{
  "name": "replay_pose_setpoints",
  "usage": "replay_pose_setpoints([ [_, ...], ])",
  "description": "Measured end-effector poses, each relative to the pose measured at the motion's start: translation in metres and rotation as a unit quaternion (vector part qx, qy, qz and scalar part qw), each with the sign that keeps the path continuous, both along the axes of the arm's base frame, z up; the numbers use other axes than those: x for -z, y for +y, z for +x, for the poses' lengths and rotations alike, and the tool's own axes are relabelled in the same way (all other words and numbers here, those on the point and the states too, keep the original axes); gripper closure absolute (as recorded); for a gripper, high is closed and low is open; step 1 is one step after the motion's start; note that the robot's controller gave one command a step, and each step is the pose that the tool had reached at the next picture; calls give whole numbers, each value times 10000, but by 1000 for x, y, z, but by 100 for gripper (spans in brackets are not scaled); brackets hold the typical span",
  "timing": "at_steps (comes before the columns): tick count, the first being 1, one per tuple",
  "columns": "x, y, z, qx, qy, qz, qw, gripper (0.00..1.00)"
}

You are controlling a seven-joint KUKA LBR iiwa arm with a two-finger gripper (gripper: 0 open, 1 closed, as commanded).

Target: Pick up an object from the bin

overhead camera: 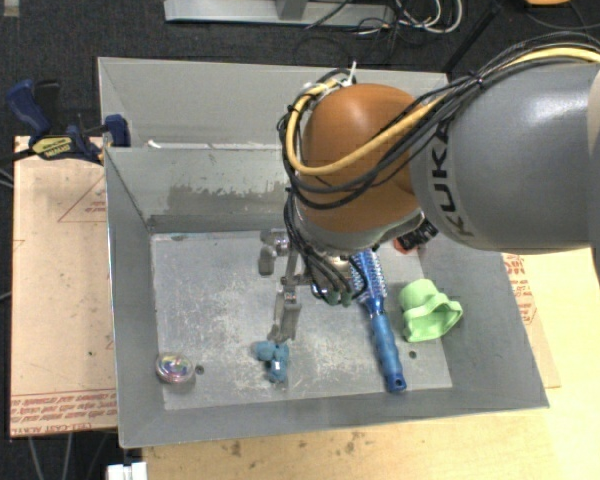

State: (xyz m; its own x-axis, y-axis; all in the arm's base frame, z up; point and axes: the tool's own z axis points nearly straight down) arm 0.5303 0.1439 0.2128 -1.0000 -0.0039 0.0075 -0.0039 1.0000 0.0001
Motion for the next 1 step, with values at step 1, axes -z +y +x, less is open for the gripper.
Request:
replay_pose_setpoints([
  [1,124,-63,-51,-334,-19,-2,9994,0],
])
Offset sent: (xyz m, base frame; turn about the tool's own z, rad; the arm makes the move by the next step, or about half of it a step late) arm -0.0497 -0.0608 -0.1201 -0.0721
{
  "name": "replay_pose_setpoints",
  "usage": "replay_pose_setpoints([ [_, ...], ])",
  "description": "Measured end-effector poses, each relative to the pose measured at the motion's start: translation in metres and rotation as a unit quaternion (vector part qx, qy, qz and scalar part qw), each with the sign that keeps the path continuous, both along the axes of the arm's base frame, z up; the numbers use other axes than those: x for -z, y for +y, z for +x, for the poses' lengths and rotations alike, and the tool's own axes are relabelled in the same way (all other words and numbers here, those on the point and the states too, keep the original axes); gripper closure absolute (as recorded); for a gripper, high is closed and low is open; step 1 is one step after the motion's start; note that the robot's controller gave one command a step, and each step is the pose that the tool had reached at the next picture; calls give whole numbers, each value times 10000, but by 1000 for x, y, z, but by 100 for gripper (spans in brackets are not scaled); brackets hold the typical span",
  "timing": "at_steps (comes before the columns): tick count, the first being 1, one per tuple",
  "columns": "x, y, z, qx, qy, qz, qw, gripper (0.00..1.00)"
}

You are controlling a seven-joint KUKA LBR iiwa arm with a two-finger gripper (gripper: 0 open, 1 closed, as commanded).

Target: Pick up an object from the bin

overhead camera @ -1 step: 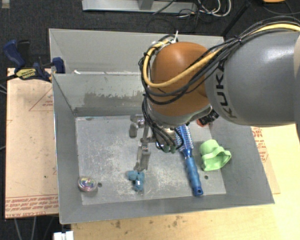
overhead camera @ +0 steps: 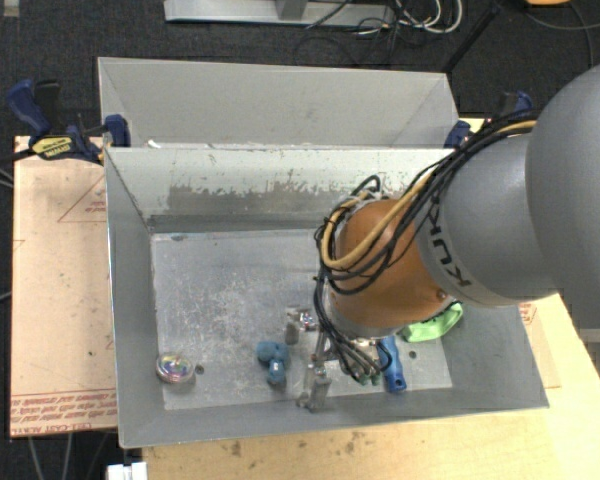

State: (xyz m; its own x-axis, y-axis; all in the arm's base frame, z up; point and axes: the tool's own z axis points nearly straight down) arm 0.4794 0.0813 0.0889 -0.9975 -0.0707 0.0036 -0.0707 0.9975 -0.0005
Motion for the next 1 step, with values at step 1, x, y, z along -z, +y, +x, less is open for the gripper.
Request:
replay_pose_setpoints([
  [1,11,73,24,315,-29,29,9995,0],
])
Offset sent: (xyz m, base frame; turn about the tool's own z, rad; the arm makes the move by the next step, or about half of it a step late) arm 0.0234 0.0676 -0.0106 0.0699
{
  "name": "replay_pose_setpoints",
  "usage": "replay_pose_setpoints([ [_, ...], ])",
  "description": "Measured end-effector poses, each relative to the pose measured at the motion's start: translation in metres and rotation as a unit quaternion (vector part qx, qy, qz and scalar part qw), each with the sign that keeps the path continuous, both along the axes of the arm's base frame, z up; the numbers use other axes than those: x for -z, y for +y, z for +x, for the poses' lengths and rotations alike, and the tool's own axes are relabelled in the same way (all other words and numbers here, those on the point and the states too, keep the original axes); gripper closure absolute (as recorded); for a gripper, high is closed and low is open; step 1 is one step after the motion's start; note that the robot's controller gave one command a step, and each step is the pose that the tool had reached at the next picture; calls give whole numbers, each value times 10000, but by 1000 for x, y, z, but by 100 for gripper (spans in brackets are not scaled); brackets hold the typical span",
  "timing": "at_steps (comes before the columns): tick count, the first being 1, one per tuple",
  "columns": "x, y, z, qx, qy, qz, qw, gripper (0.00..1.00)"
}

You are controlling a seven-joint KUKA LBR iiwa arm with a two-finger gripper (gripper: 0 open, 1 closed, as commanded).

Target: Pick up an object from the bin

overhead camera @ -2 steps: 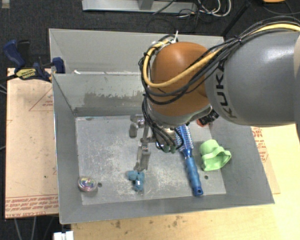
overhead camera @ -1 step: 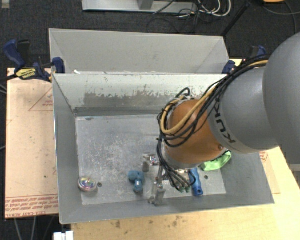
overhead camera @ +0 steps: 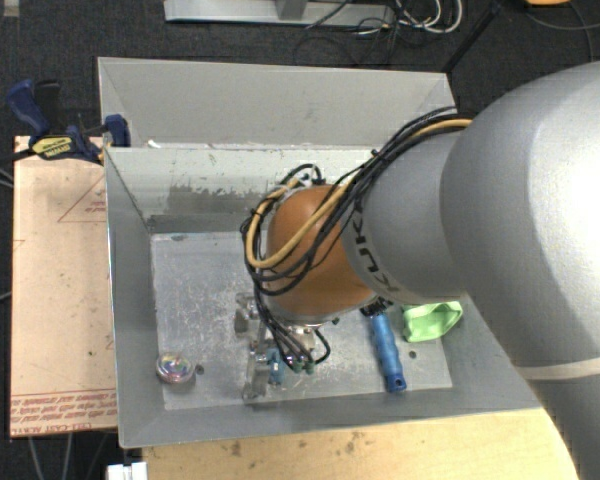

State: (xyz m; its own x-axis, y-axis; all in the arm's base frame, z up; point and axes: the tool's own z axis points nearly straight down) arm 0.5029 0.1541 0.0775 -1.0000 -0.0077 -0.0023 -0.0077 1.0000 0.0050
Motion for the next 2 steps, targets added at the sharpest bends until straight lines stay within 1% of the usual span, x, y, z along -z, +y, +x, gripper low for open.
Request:
replay_pose_setpoints([
  [1,6,-58,-18,61,-45,-16,10000,0],
  [2,7,-56,-20,34,8,-20,10000,100],
])
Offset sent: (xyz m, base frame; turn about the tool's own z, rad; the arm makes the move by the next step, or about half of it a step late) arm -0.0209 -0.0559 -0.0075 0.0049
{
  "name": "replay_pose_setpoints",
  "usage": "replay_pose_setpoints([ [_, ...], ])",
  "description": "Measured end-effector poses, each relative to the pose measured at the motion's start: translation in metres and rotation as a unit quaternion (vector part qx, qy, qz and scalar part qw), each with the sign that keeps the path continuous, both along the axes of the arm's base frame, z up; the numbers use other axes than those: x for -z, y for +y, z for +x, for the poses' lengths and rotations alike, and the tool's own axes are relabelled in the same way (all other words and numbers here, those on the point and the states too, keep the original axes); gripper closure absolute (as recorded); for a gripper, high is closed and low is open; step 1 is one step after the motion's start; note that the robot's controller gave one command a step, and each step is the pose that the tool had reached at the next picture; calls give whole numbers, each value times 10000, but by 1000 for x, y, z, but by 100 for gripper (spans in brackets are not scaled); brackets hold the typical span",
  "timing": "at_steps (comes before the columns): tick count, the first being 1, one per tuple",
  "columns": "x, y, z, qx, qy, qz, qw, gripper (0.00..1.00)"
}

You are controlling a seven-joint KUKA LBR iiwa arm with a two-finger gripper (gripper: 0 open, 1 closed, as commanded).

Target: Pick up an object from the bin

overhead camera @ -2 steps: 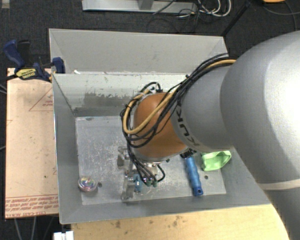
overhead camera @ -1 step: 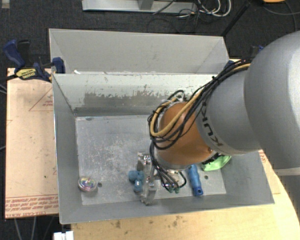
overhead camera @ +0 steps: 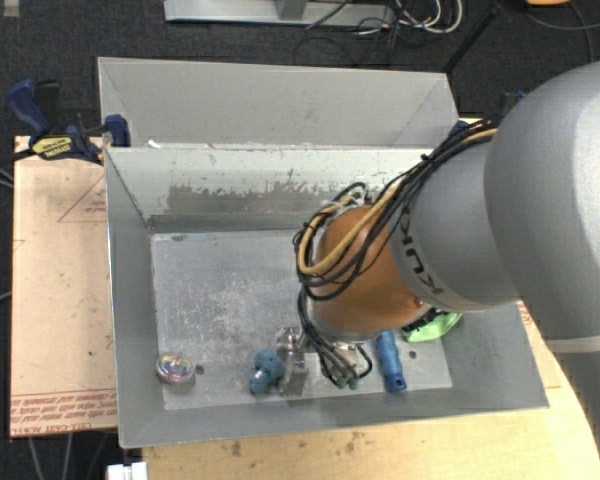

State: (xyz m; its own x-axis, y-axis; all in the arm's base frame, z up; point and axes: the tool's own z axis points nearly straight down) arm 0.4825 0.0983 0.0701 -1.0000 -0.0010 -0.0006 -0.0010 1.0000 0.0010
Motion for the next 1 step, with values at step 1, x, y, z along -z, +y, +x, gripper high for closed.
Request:
replay_pose_setpoints([
  [1,-173,72,10,-15,-51,21,10000,100],
])
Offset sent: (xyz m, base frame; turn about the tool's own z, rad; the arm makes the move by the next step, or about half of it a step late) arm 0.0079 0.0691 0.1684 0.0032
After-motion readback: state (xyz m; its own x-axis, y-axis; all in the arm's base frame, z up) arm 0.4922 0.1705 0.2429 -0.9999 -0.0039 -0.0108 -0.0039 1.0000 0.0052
